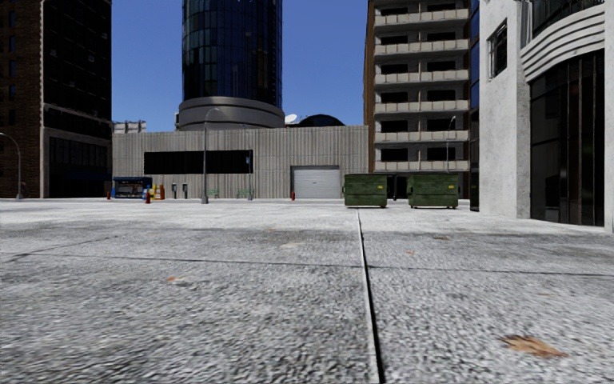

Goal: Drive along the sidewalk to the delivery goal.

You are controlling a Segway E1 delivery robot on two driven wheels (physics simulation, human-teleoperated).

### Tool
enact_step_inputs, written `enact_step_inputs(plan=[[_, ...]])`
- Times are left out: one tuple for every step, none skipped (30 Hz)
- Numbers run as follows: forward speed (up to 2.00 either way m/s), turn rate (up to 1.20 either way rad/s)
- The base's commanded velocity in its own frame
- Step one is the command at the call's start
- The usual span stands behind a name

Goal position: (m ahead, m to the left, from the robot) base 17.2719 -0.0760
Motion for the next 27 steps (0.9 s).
enact_step_inputs(plan=[[2.0,0.0],[2.0,0.0],[2.0,0.0],[2.0,0.0],[2.0,0.0],[2.0,0.0],[2.0,0.0],[2.0,0.0],[2.0,0.0],[2.0,0.0],[2.0,0.0],[2.0,0.0],[2.0,0.0],[2.0,0.0],[2.0,0.0],[2.0,0.0],[2.0,0.0],[2.0,0.0],[2.0,0.0],[2.0,0.0],[2.0,0.0],[2.0,0.0],[2.0,0.0],[2.0,0.0],[2.0,0.0],[2.0,0.0],[2.0,0.0]])
